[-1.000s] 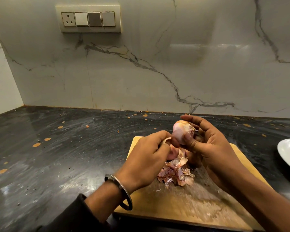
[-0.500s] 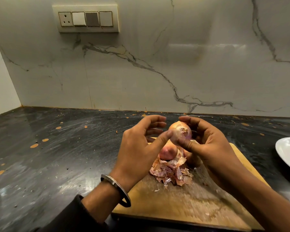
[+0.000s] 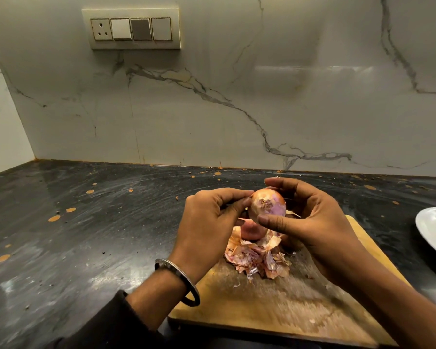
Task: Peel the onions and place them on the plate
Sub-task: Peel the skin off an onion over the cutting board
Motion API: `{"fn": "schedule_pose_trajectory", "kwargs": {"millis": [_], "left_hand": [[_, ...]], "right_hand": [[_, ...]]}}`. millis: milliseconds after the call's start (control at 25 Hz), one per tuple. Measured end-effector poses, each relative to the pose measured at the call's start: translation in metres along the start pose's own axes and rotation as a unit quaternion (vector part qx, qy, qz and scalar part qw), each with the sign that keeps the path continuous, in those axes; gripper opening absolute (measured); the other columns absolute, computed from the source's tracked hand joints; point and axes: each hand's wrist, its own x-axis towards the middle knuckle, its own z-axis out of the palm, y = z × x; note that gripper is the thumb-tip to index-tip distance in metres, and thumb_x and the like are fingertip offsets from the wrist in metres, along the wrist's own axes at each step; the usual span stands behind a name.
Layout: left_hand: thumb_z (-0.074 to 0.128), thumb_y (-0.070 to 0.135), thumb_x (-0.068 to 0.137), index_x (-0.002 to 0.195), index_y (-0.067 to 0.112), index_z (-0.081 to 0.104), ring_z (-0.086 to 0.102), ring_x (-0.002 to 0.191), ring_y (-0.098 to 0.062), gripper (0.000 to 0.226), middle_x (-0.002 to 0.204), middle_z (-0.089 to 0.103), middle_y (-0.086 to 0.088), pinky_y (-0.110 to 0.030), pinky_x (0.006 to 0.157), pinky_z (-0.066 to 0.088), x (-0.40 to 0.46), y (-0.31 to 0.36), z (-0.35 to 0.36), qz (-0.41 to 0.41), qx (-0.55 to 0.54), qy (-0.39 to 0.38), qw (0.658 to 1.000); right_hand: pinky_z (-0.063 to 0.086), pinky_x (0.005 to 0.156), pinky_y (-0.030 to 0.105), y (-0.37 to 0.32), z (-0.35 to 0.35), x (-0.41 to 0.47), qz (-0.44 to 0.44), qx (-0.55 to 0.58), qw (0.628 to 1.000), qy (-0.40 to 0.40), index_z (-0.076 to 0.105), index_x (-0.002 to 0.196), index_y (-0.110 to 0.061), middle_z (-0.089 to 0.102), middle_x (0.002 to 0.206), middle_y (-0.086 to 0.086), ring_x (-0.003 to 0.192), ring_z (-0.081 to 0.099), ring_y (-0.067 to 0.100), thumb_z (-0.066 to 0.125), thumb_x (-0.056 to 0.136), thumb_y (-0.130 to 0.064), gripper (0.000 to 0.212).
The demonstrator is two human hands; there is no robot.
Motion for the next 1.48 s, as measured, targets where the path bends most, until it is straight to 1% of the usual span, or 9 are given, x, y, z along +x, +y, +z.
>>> {"fn": "schedule_pose_trajectory", "kwargs": {"millis": [200, 440, 640, 760, 880, 1000, 1200, 1320, 1480], "left_hand": [[0.067, 0.01, 0.091, 0.101, 0.013, 0.075, 0.072, 0.075, -0.004, 0.014, 0.086, 0.075, 0.005, -0.018, 0.064, 0.057, 0.0011, -0.0012, 0.001, 0.002, 0.006, 0.032, 0.999], [0.059, 0.007, 0.095, 0.101, 0.009, 0.069, 0.068, 0.066, -0.012, 0.012, 0.082, 0.073, -0.007, -0.023, 0.062, 0.057, 0.005, -0.0053, -0.0019, -0.086, -0.102, 0.035, 0.99], [0.049, 0.002, 0.1, 0.103, 0.012, 0.065, 0.062, 0.066, -0.012, 0.019, 0.08, 0.066, -0.008, -0.026, 0.063, 0.057, 0.0045, -0.0044, -0.0023, -0.094, -0.097, 0.018, 0.991], [0.044, 0.005, 0.102, 0.103, 0.017, 0.067, 0.062, 0.069, -0.013, 0.026, 0.077, 0.063, -0.002, -0.026, 0.063, 0.056, 0.0048, -0.0047, -0.0029, -0.084, -0.064, 0.016, 0.994], [0.047, 0.017, 0.101, 0.097, 0.022, 0.07, 0.061, 0.075, -0.005, 0.023, 0.084, 0.065, 0.007, -0.022, 0.064, 0.05, 0.0012, -0.0019, 0.0012, -0.066, 0.002, -0.016, 0.998], [0.055, 0.029, 0.098, 0.092, 0.021, 0.071, 0.062, 0.082, -0.004, 0.019, 0.088, 0.068, 0.008, -0.022, 0.07, 0.049, 0.0011, -0.0028, 0.0009, -0.036, 0.068, 0.008, 0.997], [0.06, 0.04, 0.088, 0.111, 0.025, 0.069, 0.069, 0.093, -0.005, 0.029, 0.099, 0.074, 0.007, -0.022, 0.073, 0.055, 0.0025, 0.0004, -0.0022, -0.057, -0.072, -0.035, 0.995], [0.067, 0.033, 0.084, 0.114, 0.023, 0.071, 0.07, 0.095, -0.006, 0.031, 0.104, 0.074, 0.008, -0.026, 0.075, 0.059, 0.0015, 0.0002, -0.0013, -0.043, -0.061, -0.063, 0.995], [0.068, 0.013, 0.087, 0.114, 0.014, 0.071, 0.072, 0.092, -0.012, 0.027, 0.102, 0.075, 0.001, -0.023, 0.069, 0.059, 0.0021, -0.0016, -0.0004, -0.085, -0.153, -0.041, 0.984]], "right_hand": [[0.059, 0.08, 0.023, 0.001, 0.0011, -0.0009, -0.007, 0.012, 1.0, -0.013, 0.066, 0.121, -0.026, 0.072, 0.113, -0.01, 0.109, 0.067, 0.009, 0.086, 0.055, -0.027, 0.068], [0.056, 0.081, 0.018, 0.0015, 0.0009, -0.0007, -0.013, 0.061, 0.997, -0.044, 0.066, 0.121, -0.021, 0.073, 0.116, -0.007, 0.111, 0.068, 0.01, 0.079, 0.066, -0.008, 0.058], [0.062, 0.069, 0.031, 0.0038, 0.0029, 0.0016, 0.041, 0.188, 0.978, -0.082, 0.063, 0.125, -0.022, 0.07, 0.119, 0.011, 0.104, 0.071, 0.034, 0.07, 0.078, -0.005, 0.05], [0.062, 0.079, 0.039, 0.0036, 0.0017, 0.0039, 0.065, 0.258, 0.959, -0.094, 0.064, 0.129, -0.025, 0.068, 0.121, 0.017, 0.109, 0.069, 0.037, 0.061, 0.086, -0.004, 0.048], [0.06, 0.074, 0.03, 0.0043, -0.0017, 0.005, 0.059, 0.216, 0.972, -0.067, 0.068, 0.123, -0.026, 0.071, 0.118, 0.011, 0.105, 0.071, 0.028, 0.065, 0.081, -0.008, 0.045], [0.061, 0.08, 0.033, 0.0065, -0.0034, 0.0046, 0.052, 0.171, 0.983, -0.048, 0.063, 0.125, -0.022, 0.072, 0.116, 0.008, 0.106, 0.071, 0.027, 0.073, 0.073, -0.011, 0.054], [0.055, 0.085, 0.053, 0.0074, -0.0031, 0.0023, 0.033, 0.094, 0.994, -0.046, 0.065, 0.119, -0.02, 0.075, 0.109, 0.007, 0.102, 0.072, 0.033, 0.085, 0.062, -0.027, 0.061], [0.061, 0.084, 0.044, 0.0069, -0.0023, 0.0013, 0.012, 0.076, 0.997, -0.032, 0.069, 0.116, -0.02, 0.076, 0.108, 0.004, 0.102, 0.073, 0.023, 0.082, 0.065, -0.029, 0.053], [0.062, 0.073, 0.03, 0.0097, -0.003, 0.0026, 0.011, 0.054, 0.998, 0.0, 0.07, 0.113, -0.023, 0.076, 0.107, -0.001, 0.098, 0.074, 0.019, 0.078, 0.068, -0.037, 0.047]]}}
